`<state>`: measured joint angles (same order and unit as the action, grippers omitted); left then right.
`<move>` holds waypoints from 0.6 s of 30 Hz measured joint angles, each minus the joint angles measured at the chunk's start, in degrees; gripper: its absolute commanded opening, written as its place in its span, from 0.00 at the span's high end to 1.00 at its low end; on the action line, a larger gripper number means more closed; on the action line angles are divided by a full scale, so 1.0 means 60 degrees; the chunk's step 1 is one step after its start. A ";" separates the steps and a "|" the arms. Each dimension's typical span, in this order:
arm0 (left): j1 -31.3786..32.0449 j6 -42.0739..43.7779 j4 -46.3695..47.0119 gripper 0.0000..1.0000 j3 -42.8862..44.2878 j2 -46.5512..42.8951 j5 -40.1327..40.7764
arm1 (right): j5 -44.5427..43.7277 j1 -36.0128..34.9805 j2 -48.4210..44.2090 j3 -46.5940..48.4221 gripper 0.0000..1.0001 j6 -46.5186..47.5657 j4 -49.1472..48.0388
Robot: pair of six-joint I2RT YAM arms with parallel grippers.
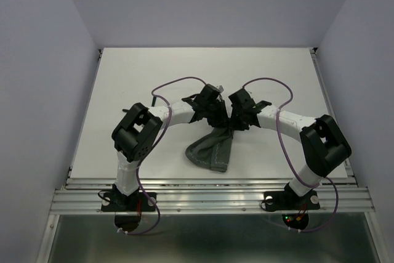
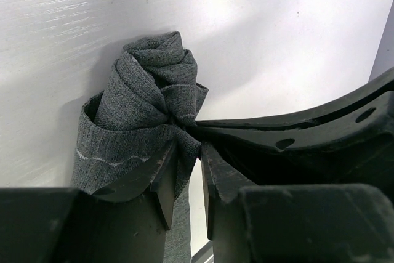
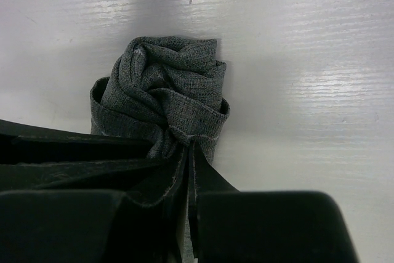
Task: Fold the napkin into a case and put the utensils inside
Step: Fold the 2/3-rectangle-folded napkin at the center of the board.
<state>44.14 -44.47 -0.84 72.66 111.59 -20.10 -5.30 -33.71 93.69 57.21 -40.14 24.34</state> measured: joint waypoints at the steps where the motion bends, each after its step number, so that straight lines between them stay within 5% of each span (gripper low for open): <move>1: 0.0004 -0.0004 0.0004 0.68 0.0000 0.0015 0.0018 | 0.0000 0.0000 0.0000 -0.0004 0.94 -0.0007 0.0004; 5: 0.0040 -0.0011 0.0000 0.74 0.0000 0.0044 0.0131 | 0.0000 0.0000 -0.0004 -0.0007 0.93 -0.0084 0.0004; 9: 0.0109 -0.0007 -0.0011 0.99 0.0000 0.0069 0.0222 | 0.0025 0.0000 -0.0015 -0.0007 0.93 -0.0178 0.0004; 18: 0.0168 0.0007 -0.0058 1.00 0.0040 0.0404 0.0382 | 0.0029 -0.0004 -0.0484 -0.0011 0.93 -0.0350 0.0015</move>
<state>45.15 -44.42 -1.19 72.90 114.02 -17.80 -5.13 -33.74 90.78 57.14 -42.24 24.43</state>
